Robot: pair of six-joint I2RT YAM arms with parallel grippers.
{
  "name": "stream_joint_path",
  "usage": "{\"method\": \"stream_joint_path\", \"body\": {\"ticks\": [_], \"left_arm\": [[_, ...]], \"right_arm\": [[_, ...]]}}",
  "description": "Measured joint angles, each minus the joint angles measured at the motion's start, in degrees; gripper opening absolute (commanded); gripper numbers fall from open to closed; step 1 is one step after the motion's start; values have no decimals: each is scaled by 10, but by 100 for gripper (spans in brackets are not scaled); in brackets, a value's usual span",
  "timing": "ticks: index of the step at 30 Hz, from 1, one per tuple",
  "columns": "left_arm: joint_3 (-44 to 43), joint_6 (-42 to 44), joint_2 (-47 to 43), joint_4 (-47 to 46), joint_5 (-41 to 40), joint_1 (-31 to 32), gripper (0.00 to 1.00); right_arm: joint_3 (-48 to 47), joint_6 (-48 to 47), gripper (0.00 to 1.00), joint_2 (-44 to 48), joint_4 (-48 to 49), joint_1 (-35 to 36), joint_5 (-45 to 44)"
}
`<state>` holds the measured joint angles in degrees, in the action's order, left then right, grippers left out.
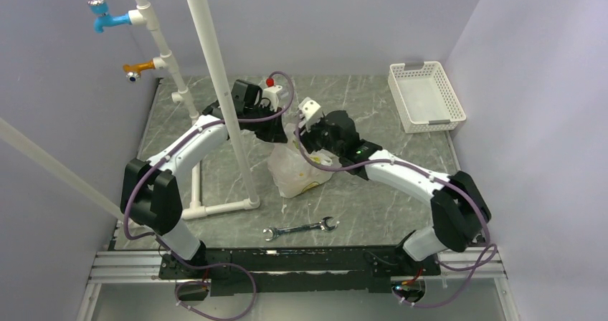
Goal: Take the fake fruits out of the plastic bag
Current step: Untie the plastic bag at the center of the board.
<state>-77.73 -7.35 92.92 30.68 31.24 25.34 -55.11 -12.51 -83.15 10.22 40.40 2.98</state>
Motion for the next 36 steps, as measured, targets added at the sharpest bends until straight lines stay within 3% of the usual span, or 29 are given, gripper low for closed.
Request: {"method": "stream_joint_path", "body": {"ticks": [10,15,24,36], "left_arm": [[0,0,0,3,0,0,0],[0,-4,0,0,0,0,0],[0,-4,0,-2,0,0,0],[0,-15,1,-5,-18,0,0]], "right_arm": [[-51,-97,32,-81,-38,73,-122],[-50,-100,16,-84,-29,78,-162],[-47,-78,1,-82,-10,78,-176],[48,-24,0,15,32,65,-160]]}}
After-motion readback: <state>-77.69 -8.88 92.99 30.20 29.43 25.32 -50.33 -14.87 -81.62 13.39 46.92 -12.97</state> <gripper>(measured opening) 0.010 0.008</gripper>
